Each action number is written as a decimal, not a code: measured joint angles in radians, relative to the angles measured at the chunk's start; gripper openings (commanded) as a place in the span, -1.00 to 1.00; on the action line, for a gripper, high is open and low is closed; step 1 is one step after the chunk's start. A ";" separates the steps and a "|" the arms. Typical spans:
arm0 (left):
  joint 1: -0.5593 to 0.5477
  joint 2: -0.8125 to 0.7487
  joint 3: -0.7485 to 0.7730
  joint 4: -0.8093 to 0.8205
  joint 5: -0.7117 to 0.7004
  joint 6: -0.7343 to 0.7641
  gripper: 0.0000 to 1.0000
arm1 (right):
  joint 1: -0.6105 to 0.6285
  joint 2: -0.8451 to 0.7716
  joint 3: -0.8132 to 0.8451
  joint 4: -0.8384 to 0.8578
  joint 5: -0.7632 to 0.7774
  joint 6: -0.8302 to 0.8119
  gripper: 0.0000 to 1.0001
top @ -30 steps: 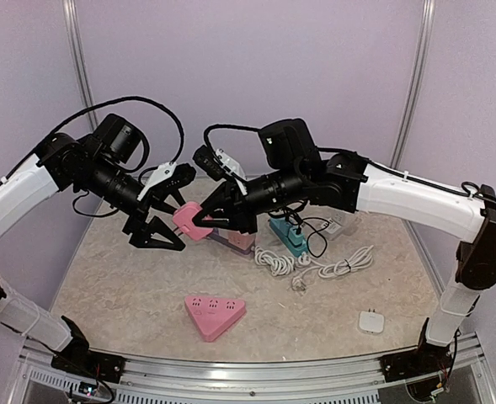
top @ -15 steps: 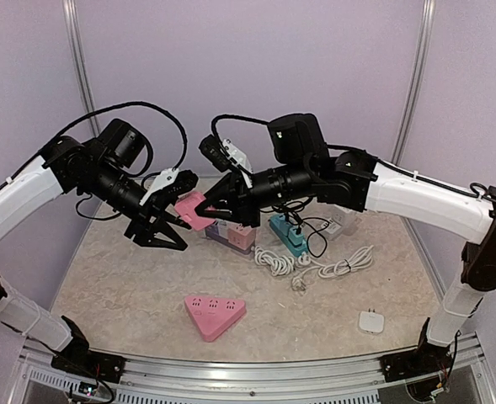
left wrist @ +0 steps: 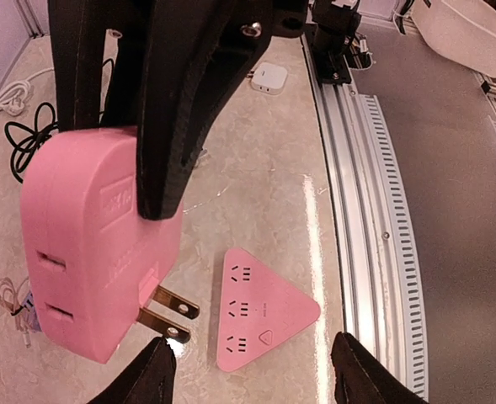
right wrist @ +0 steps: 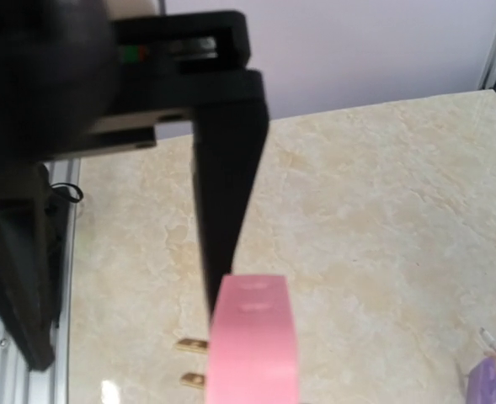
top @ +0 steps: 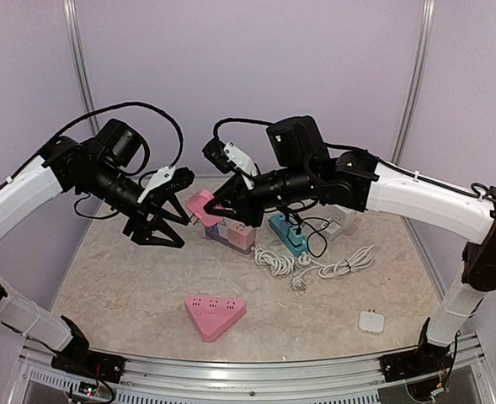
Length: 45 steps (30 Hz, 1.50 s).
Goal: Insert the plug
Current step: Adjust the plug.
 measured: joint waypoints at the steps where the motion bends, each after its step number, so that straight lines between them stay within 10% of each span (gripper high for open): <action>1: 0.006 -0.002 -0.007 0.004 -0.003 -0.001 0.33 | 0.000 -0.004 -0.005 0.000 0.003 0.000 -1.00; 14: 0.011 0.043 0.010 0.111 -0.070 -0.164 0.97 | 0.000 -0.071 -0.082 0.027 0.002 0.046 -1.00; 28: -0.020 0.094 0.075 0.152 -0.051 -0.240 0.45 | 0.000 -0.071 -0.089 0.049 -0.071 0.072 -1.00; 45: -0.005 0.064 0.034 0.119 -0.155 -0.098 0.55 | -0.006 -0.100 -0.100 0.058 -0.159 0.075 -1.00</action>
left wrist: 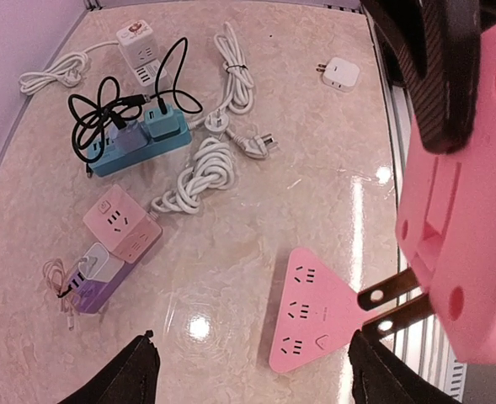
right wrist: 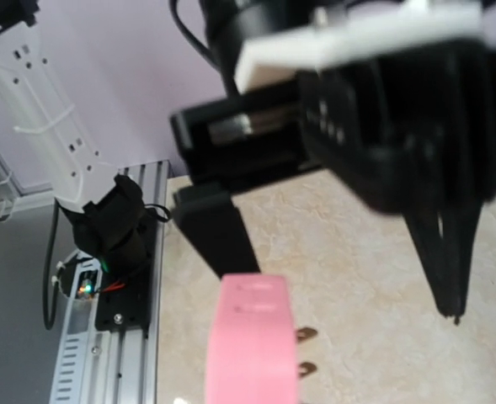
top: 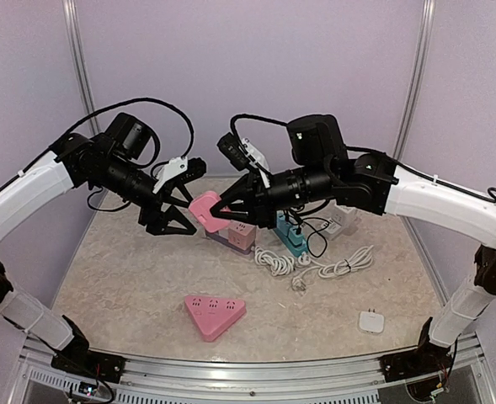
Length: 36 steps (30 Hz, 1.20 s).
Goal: Insert the plug
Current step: Adjust the plug.
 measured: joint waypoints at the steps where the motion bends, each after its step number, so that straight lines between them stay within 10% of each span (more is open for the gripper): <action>1: 0.000 -0.002 -0.003 -0.005 -0.002 0.008 0.58 | 0.000 -0.004 0.000 0.000 -0.001 0.000 -1.00; 14: -0.001 -0.018 -0.350 0.055 -0.080 0.111 0.59 | -0.002 -0.027 -0.062 -0.124 0.143 0.024 -1.00; 28: 0.173 0.013 -0.473 0.131 -0.002 0.259 0.60 | -0.008 0.127 -0.286 0.074 -0.194 0.358 -1.00; 36: 0.048 0.011 -0.676 0.225 -0.140 0.309 0.60 | -0.062 0.344 -0.306 0.109 -0.277 0.573 -1.00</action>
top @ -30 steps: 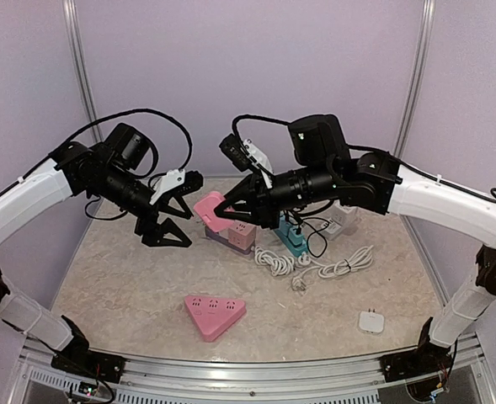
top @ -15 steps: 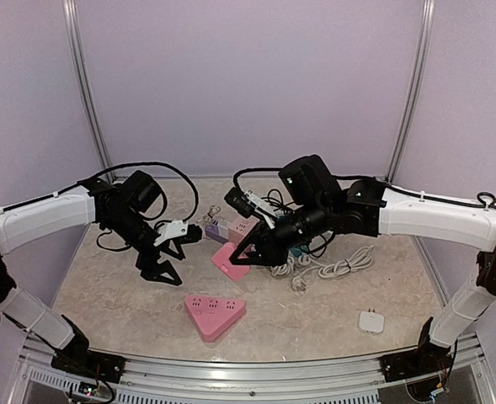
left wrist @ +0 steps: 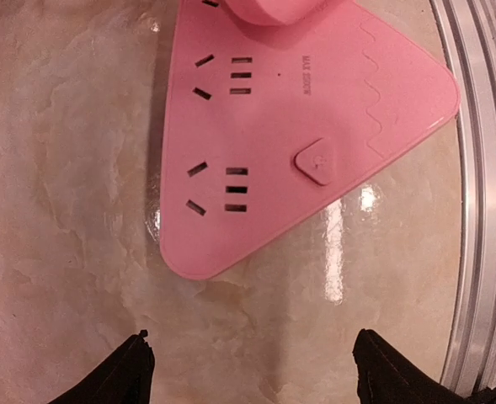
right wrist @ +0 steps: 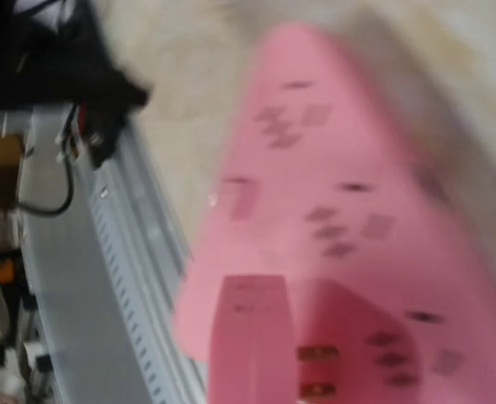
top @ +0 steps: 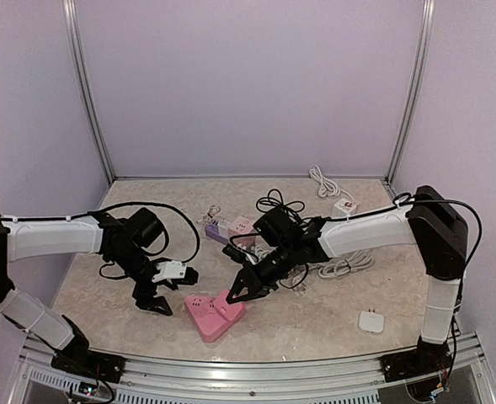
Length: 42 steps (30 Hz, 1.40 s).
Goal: Insert the plug
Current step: Adjust the plug.
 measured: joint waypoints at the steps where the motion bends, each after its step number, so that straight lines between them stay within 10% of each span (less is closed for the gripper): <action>1: -0.019 0.000 -0.013 0.014 -0.013 0.001 0.60 | -0.015 0.001 -0.011 0.003 -0.003 0.017 -1.00; 18: -0.071 0.000 0.012 0.066 -0.049 0.005 0.76 | -0.069 -0.037 0.027 -0.093 0.001 -0.018 -1.00; 32: -0.003 -0.126 0.703 -0.420 0.337 0.105 0.84 | 0.059 -0.228 0.353 -0.128 -0.052 -0.302 -1.00; 42: -0.056 -0.209 0.806 -0.500 0.193 -0.041 0.84 | 0.260 -0.357 0.263 -0.070 0.557 -0.740 -1.00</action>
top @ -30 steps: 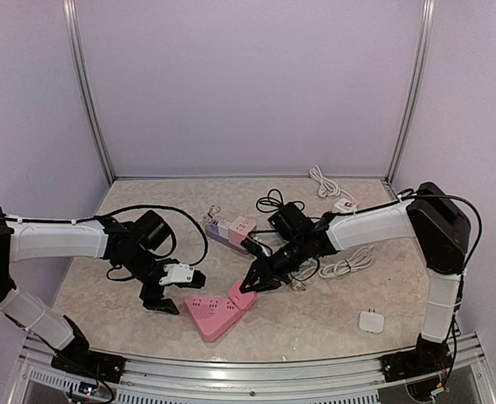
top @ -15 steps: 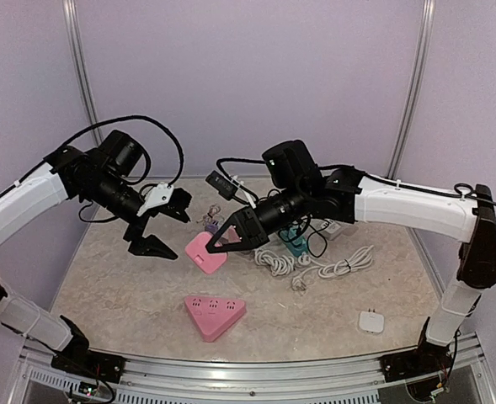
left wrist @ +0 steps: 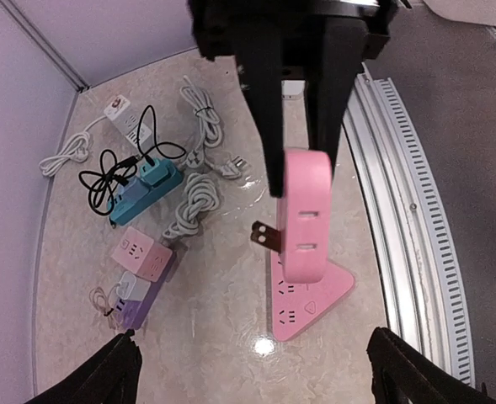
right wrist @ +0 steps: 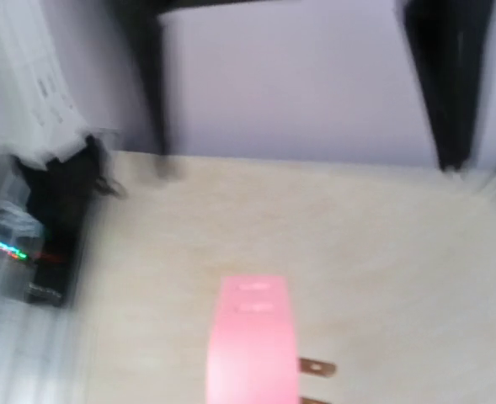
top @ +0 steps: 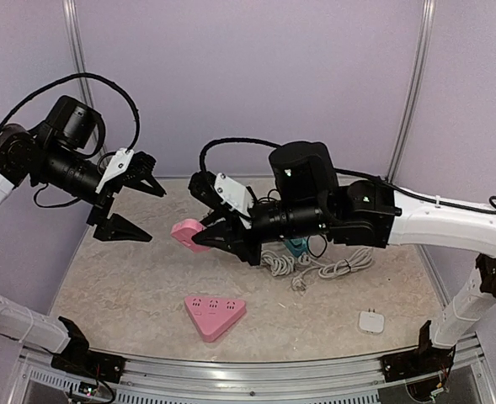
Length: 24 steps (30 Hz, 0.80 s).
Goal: Insert the plug
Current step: Adjust the plug.
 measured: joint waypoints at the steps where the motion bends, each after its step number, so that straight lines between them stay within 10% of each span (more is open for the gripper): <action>1: 0.002 -0.003 0.000 -0.002 -0.016 -0.009 0.84 | 0.029 -0.032 -0.061 0.059 0.063 -0.090 -1.00; 11: 0.030 -0.080 0.053 0.037 -0.191 -0.296 0.74 | 0.163 0.013 -0.335 0.552 0.472 -1.022 -1.00; 24: -0.006 0.062 0.002 0.174 -0.165 -0.545 0.73 | 0.175 0.111 -0.315 0.748 0.567 -1.342 -1.00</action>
